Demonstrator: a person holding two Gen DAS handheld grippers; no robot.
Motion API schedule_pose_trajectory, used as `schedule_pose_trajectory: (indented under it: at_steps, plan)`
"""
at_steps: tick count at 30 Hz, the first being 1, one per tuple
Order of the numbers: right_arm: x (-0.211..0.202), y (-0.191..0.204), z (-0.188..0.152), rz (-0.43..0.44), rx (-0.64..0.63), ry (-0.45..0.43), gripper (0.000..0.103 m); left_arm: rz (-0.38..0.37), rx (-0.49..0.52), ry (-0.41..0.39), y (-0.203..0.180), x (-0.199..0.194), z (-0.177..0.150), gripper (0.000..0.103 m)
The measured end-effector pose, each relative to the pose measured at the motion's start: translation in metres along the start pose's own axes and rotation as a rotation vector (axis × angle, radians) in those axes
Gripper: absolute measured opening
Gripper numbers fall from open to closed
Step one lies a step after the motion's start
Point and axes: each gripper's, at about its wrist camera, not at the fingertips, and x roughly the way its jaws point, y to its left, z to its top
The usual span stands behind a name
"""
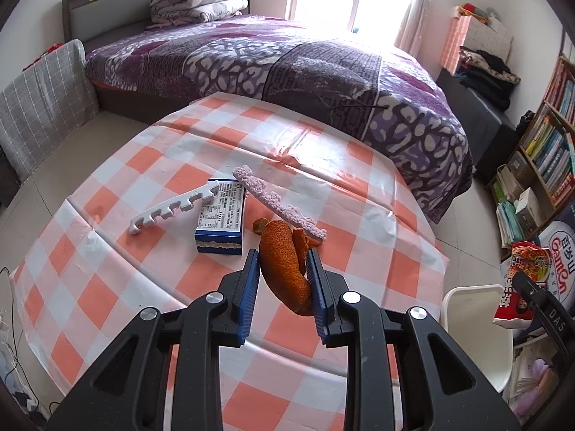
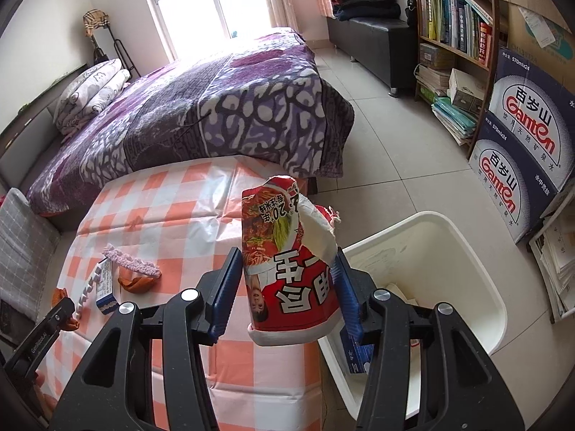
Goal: Collect trash
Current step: 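Grasp the red noodle packet with the right gripper while the left gripper holds the peel, then open the right gripper over the bin while the left gripper drops the peel in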
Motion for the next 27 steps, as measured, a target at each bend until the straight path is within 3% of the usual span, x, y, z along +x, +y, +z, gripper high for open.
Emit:
schedule_pose_trajectory:
  at_steps: [17,21,27]
  plan:
    - [-0.005,-0.084,0.009,-0.088,0.187,0.023,0.057,-0.077,0.102,0.019,-0.073,0.004,-0.015,0.027]
    - [-0.007,-0.103,0.009,-0.103,0.231,0.022,0.071,-0.098,0.126,0.027,-0.093,0.006,-0.020,0.027]
    - [-0.010,-0.128,0.011,-0.128,0.306,0.020,0.079,-0.129,0.157,0.048,-0.117,0.010,-0.028,0.027]
